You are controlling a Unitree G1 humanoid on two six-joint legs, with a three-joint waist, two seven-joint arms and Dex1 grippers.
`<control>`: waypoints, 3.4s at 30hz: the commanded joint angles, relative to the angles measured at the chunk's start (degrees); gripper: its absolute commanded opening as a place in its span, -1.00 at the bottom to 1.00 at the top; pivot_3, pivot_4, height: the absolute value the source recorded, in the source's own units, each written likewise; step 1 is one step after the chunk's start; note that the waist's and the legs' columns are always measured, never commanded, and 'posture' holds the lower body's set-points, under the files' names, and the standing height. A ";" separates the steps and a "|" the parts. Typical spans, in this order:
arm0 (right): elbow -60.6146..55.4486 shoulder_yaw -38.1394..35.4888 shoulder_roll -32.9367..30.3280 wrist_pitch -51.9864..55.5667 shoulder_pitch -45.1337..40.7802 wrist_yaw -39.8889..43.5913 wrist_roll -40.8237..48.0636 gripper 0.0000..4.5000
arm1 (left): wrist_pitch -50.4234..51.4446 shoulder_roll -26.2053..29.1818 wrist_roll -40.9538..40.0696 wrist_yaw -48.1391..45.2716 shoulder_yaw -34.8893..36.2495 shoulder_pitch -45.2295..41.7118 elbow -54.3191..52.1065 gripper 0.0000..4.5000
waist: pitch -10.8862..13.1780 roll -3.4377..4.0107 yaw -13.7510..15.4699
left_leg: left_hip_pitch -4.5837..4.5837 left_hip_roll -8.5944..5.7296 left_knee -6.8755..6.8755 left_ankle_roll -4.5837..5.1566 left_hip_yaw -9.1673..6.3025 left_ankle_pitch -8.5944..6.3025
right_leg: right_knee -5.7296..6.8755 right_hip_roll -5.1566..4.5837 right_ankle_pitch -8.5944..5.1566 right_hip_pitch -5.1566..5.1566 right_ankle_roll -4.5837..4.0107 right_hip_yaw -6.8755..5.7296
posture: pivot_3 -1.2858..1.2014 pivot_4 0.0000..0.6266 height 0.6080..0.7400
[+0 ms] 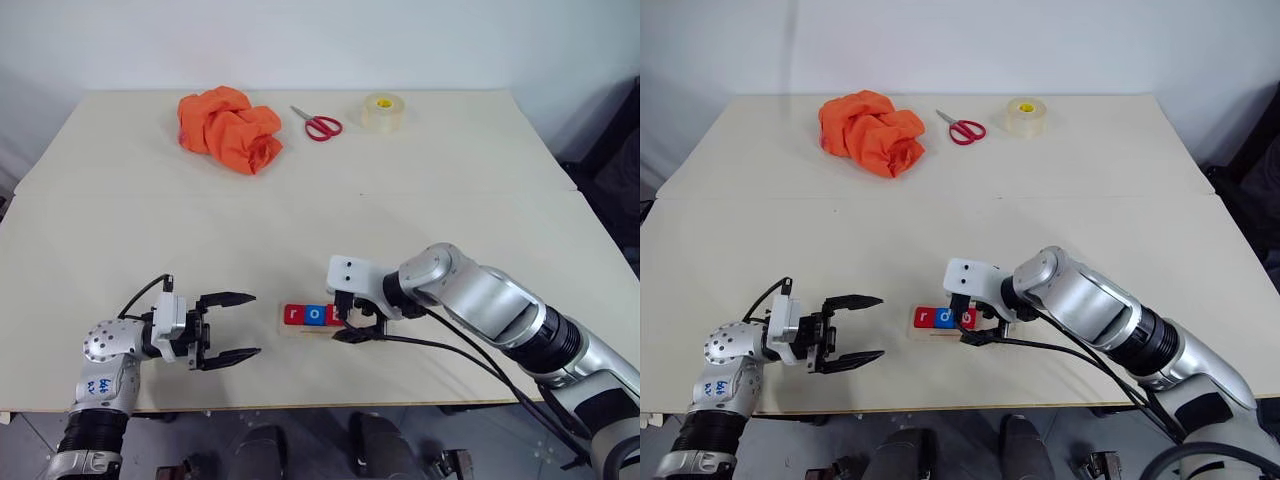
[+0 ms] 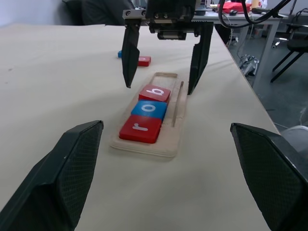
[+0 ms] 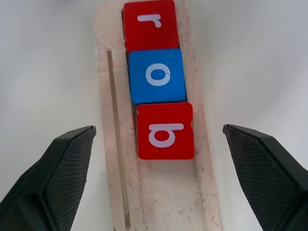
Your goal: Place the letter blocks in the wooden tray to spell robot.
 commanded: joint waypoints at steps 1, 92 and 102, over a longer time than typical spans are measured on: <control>-2.16 -1.43 -0.77 -1.39 0.50 0.20 0.09 0.99 | -0.70 -0.04 -0.36 -0.42 0.69 -1.15 0.76 1.00 | 0.00 0.00 -0.01 | 0.00 0.00 0.00 0.00 0.00 0.00 | 0.00 0.00 0.00 0.00 0.00 0.00 | 0.03 -0.52 1.00; -10.15 -59.40 -0.04 -30.41 61.14 -12.36 9.70 0.97 | -1.31 -1.11 1.08 -4.76 0.03 -8.86 10.02 1.00 | -0.02 -0.05 1.47 | 0.20 0.01 0.15 0.00 0.02 0.06 | 0.02 0.20 0.07 0.24 0.13 0.09 | 0.03 -0.52 1.00; -12.48 -46.09 14.20 -18.14 50.80 -34.33 4.30 0.97 | 0.62 -0.63 0.07 -3.77 0.51 -4.30 4.36 1.00 | -0.05 -0.10 1.39 | 0.22 0.05 0.13 -0.01 0.01 0.07 | 0.07 0.19 0.05 0.21 0.07 0.11 | 0.03 -0.52 1.00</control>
